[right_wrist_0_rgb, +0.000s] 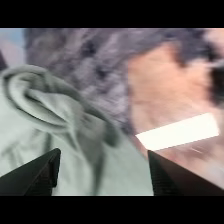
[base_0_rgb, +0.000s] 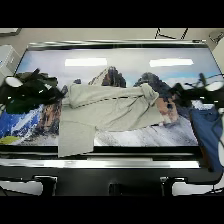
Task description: Fold the clothes and pants, and hang the long-sleeved shirts on hangers.
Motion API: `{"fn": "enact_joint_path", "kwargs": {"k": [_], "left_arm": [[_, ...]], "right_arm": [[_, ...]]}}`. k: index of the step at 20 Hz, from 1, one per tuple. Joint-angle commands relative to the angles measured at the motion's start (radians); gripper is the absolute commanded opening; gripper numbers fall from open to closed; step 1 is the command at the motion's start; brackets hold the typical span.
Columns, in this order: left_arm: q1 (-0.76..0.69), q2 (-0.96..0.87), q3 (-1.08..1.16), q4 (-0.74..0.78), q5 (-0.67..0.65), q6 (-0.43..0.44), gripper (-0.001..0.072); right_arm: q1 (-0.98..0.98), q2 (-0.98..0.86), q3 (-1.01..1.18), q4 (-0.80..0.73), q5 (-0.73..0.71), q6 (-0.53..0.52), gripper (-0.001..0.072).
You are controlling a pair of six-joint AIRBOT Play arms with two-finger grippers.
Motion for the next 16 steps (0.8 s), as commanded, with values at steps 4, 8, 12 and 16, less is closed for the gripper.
{"fn": "enact_joint_path", "kwargs": {"k": [4,8,12,16], "left_arm": [[0.265,-0.005,-0.214,-0.024,-0.180,0.073,0.0489],[0.227,-0.046,-0.315,-0.100,-0.088,0.171,0.0489],[0.170,-0.079,-0.314,-0.209,-0.014,0.229,0.0489],[0.117,-0.083,-0.315,-0.216,0.021,0.222,0.0350]], "right_arm": [[-0.172,-0.005,-0.024,-0.148,0.477,-0.042,0.0605],[-0.111,-0.005,-0.056,-0.148,0.463,-0.042,0.0603],[-0.047,-0.005,-0.056,-0.149,0.409,-0.042,0.0604],[0.010,-0.015,-0.056,-0.150,0.357,-0.058,0.0605]]}}
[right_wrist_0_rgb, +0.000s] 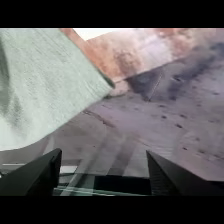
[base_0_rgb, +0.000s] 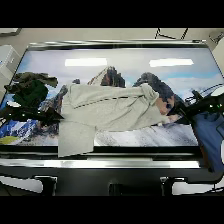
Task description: Fold the clothes and pants, and hang the long-sleeved shirts on hangers.
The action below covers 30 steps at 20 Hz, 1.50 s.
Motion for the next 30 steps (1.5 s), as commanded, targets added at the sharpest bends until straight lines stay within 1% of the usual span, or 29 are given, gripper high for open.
{"fn": "enact_joint_path", "kwargs": {"k": [1,2,3,4,5,7,11,13,15,17,18,19,20,21,23,25,28,30], "left_arm": [[-0.043,-0.013,-0.005,-0.024,0.040,-0.006,0.0340],[-0.048,-0.017,-0.005,-0.024,0.037,-0.009,0.0226],[-0.053,-0.019,-0.005,-0.024,0.026,-0.008,0.0150],[-0.055,-0.021,-0.005,-0.024,0.011,-0.007,0.0104],[-0.055,-0.020,-0.005,-0.024,-0.007,0.003,0.0029],[-0.055,-0.016,-0.004,-0.021,-0.024,0.008,0.0028],[-0.055,0.004,-0.005,-0.021,-0.048,0.007,0.0027],[-0.056,0.017,-0.005,-0.021,-0.058,0.007,0.0028],[-0.055,0.030,-0.005,-0.021,-0.066,0.002,0.0028],[-0.056,0.040,-0.005,-0.021,-0.066,-0.008,0.0028],[-0.056,0.043,-0.005,-0.024,-0.066,-0.011,0.0027],[-0.056,0.043,-0.005,-0.024,-0.066,-0.027,0.0028],[-0.058,0.043,-0.005,-0.025,-0.071,-0.035,0.0028],[-0.059,0.043,-0.004,-0.037,-0.084,-0.034,0.0028],[-0.058,0.062,-0.002,-0.085,-0.095,-0.033,0.0027],[-0.057,0.119,0.045,-0.089,-0.090,-0.034,0.0026],[-0.057,0.275,0.262,-0.089,-0.082,-0.034,0.0025],[-0.057,0.402,0.506,-0.089,-0.024,-0.034,0.0026]], "right_arm": [[0.046,-0.016,-0.001,-0.006,-0.044,-0.015,0.0606],[0.048,-0.028,-0.001,-0.011,-0.043,-0.015,0.0607],[0.048,-0.042,-0.001,-0.011,-0.041,-0.014,0.0611],[0.048,-0.057,-0.001,-0.011,-0.040,-0.015,0.0614],[0.048,-0.072,-0.001,-0.008,-0.042,-0.015,0.0614],[0.048,-0.104,-0.001,0.008,-0.043,-0.020,0.0613],[0.048,-0.164,-0.001,0.097,-0.063,-0.091,0.0607],[0.048,-0.172,-0.001,0.105,-0.132,-0.093,0.0562],[0.048,-0.172,-0.001,0.113,-0.207,-0.083,0.0545],[0.048,-0.175,-0.001,0.115,-0.240,-0.059,0.0443],[0.048,-0.180,-0.001,0.122,-0.233,-0.059,0.0386],[0.048,-0.187,-0.001,0.130,-0.214,-0.060,0.0278],[0.048,-0.191,-0.001,0.136,-0.184,-0.069,0.0127],[0.048,-0.192,-0.001,0.143,-0.147,-0.088,0.0039],[0.048,-0.172,0.011,0.161,-0.065,-0.166,0.0038],[0.045,-0.114,0.062,0.168,-0.027,-0.188,0.0034],[0.045,0.037,0.241,0.194,-0.059,-0.188,0.0035],[0.045,0.166,0.425,0.201,-0.145,-0.187,0.0035]]}}
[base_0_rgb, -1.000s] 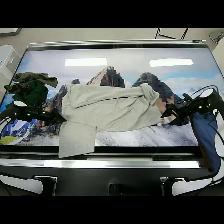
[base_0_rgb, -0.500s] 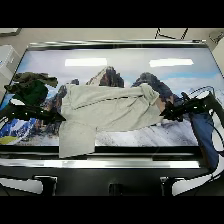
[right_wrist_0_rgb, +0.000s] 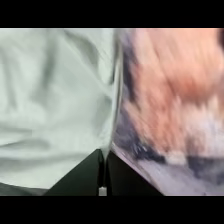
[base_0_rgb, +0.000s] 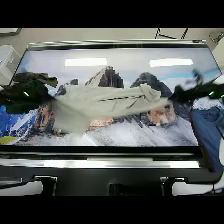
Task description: Fold the clothes and pants, and hang the long-sleeved shirts on hangers.
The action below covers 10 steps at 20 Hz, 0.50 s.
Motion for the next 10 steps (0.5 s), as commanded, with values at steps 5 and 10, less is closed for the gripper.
{"fn": "enact_joint_path", "kwargs": {"k": [5,10], "left_arm": [[0.003,0.433,0.693,0.003,0.256,-0.056,0.0027],[0.003,0.680,0.667,0.079,0.405,-0.106,0.0026]], "right_arm": [[0.000,0.513,0.487,-0.085,-0.307,-0.012,0.0036],[0.000,0.766,0.486,-0.254,-0.284,0.066,0.0036]]}}
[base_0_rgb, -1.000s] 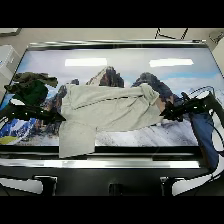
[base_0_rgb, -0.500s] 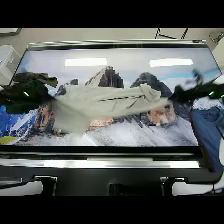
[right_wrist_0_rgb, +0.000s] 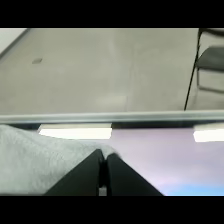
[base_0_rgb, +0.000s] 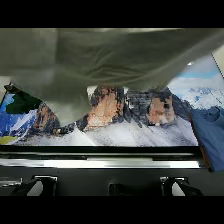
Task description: Fold the clothes and pants, and hang the long-sleeved shirts on hangers.
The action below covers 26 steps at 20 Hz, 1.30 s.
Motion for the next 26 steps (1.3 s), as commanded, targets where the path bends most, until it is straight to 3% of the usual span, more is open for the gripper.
{"fn": "enact_joint_path", "kwargs": {"k": [1,4,8,10,13,15,18,21,26], "left_arm": [[0.001,0.151,0.034,0.105,0.172,-0.029,0.0026],[0.001,0.175,0.034,0.183,0.192,-0.103,0.0026],[0.001,0.148,0.033,0.249,0.154,-0.107,0.0025],[0.001,0.093,0.032,0.268,0.020,-0.130,0.0025],[-0.011,-0.043,-0.074,0.246,-0.225,-0.143,0.0025],[-0.060,-0.135,-0.248,0.246,-0.246,-0.139,0.0026],[-0.155,-0.275,-0.573,0.246,-0.089,-0.121,0.0027],[-0.204,-0.467,-0.793,0.229,0.162,-0.145,0.0028],[-0.201,-0.762,-0.712,0.043,0.447,-0.131,0.0029]], "right_arm": [[0.000,0.164,0.026,-0.118,-0.061,0.036,0.0036],[0.000,0.210,0.026,-0.180,-0.130,0.040,0.0036],[0.000,0.189,0.026,-0.279,-0.089,0.138,0.0035],[0.000,0.136,0.026,-0.278,0.035,0.143,0.0035],[0.001,-0.071,0.008,-0.231,0.404,0.178,0.0034],[0.041,-0.221,-0.089,-0.227,0.483,0.158,0.0034],[0.164,-0.418,-0.304,-0.275,0.321,0.149,0.0035],[0.219,-0.637,-0.385,-0.288,0.125,0.253,0.0035],[0.217,-0.828,-0.385,-0.148,-0.345,0.317,0.0037]]}}
